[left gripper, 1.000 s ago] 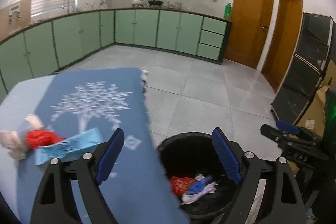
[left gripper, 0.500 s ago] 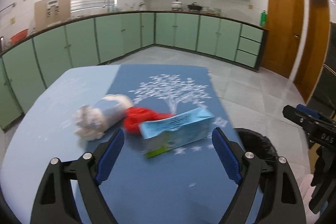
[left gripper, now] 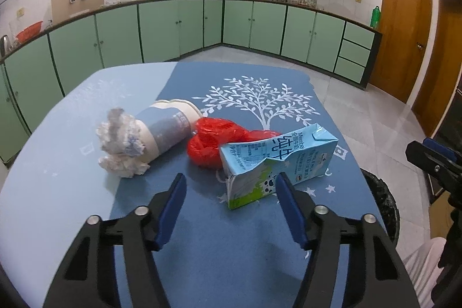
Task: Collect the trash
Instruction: 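Move both tools back over the milk carton and red plastic bag, then grasp the blue milk carton with the left tool while the right tool grasps the red plastic bag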
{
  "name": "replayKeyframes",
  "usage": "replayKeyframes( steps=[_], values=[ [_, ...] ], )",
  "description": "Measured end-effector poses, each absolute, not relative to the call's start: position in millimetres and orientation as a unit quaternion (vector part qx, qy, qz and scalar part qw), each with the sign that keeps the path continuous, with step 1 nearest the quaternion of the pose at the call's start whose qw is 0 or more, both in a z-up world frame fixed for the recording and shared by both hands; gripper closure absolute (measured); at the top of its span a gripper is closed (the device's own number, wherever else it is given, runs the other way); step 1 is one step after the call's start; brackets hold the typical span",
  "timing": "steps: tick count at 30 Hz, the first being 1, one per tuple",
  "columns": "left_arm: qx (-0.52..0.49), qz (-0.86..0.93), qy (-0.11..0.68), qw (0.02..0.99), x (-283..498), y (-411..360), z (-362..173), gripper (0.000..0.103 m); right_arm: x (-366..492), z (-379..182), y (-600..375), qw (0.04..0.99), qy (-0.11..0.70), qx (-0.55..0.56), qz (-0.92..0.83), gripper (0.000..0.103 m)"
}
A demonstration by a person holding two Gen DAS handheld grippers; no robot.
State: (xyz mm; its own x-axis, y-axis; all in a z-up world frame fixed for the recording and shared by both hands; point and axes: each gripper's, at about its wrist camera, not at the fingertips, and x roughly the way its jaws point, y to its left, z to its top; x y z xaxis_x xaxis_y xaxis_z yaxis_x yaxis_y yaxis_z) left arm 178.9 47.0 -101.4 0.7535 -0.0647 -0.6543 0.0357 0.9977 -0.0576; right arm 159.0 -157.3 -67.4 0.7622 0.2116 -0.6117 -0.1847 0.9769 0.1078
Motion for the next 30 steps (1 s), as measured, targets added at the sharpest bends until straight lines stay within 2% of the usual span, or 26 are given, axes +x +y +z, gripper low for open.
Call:
replayKeyframes(
  steps=[8, 19, 22, 24, 27, 30],
  values=[
    [-0.026, -0.047, 0.363, 0.93, 189, 37, -105, 0.061, 162, -75, -165, 0.936, 0.335, 0.027, 0.101, 0.017],
    [-0.032, -0.098, 0.371, 0.923, 172, 15, -101, 0.061, 159, -73, -174, 0.939, 0.329, 0.035, 0.091, 0.017],
    [-0.018, -0.092, 0.364, 0.926, 166, 13, -98, 0.058, 158, -72, -177, 0.94, 0.329, 0.037, 0.089, 0.017],
    [-0.014, -0.082, 0.362, 0.928, 167, 15, -97, 0.049, 158, -72, -177, 0.939, 0.329, 0.037, 0.09, 0.017],
    [-0.018, -0.071, 0.365, 0.928, 173, 24, -99, 0.043, 158, -73, -176, 0.939, 0.33, 0.036, 0.092, 0.017],
    [-0.017, -0.075, 0.373, 0.925, 183, 27, -104, 0.041, 160, -77, -174, 0.937, 0.335, 0.036, 0.094, 0.017]
  ],
)
